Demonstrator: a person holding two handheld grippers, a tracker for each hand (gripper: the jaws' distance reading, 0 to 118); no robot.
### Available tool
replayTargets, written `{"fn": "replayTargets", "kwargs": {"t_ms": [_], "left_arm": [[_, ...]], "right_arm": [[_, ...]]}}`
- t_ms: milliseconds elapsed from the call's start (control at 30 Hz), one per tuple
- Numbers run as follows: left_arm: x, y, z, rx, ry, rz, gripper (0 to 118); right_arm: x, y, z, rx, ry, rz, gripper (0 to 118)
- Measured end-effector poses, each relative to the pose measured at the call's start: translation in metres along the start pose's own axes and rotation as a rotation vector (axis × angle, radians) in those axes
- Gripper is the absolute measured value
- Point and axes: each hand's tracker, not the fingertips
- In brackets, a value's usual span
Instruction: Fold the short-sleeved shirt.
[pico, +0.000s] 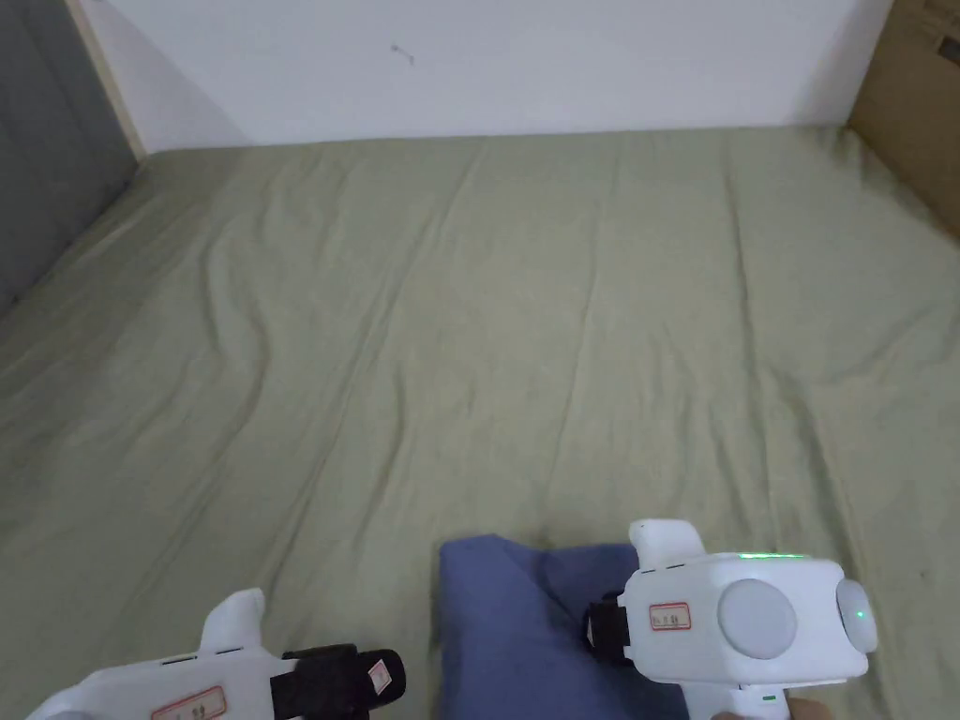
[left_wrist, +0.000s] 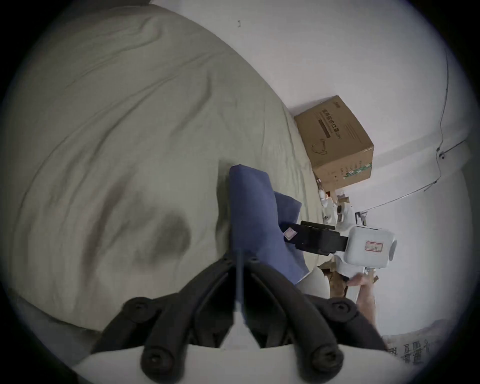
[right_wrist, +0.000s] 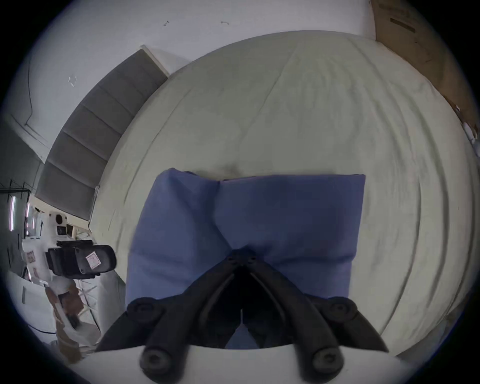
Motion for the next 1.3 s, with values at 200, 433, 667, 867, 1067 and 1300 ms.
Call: {"fn": "replayTargets", "kwargs": {"t_ms": [200, 433, 667, 867, 1067, 1300], "left_arm": [[-0.003, 0.012, -0.037, -0.063, -0.098, 0.118, 112], [-0.018, 0.021, -0.085, -0.163, -0.249, 0.254, 112], [-0.015, 0.022, -0.132, -0.233, -0.199, 0.237, 33], [-0.013, 0.025, -0.119, -0.231, -0.214, 0.191, 32], [-0.002, 0.052, -0.09, -0.253, -0.093, 0.041, 32], [-0.022, 0.134, 0.015, -0.23, 0.315, -0.231, 32]], "right_arm": [[0.011, 0.001, 0.001, -0.002, 0.045, -0.047, 0], [0.011, -0.001, 0.002, 0.008, 0.053, -0.052, 0], [0.014, -0.004, 0.003, 0.014, 0.061, -0.071, 0], [0.013, -0.004, 0.009, 0.017, 0.058, -0.083, 0], [0.006, -0.005, 0.028, 0.058, 0.029, -0.063, 0], [0.023, 0.001, 0.048, 0.115, 0.0, -0.111, 0]]}}
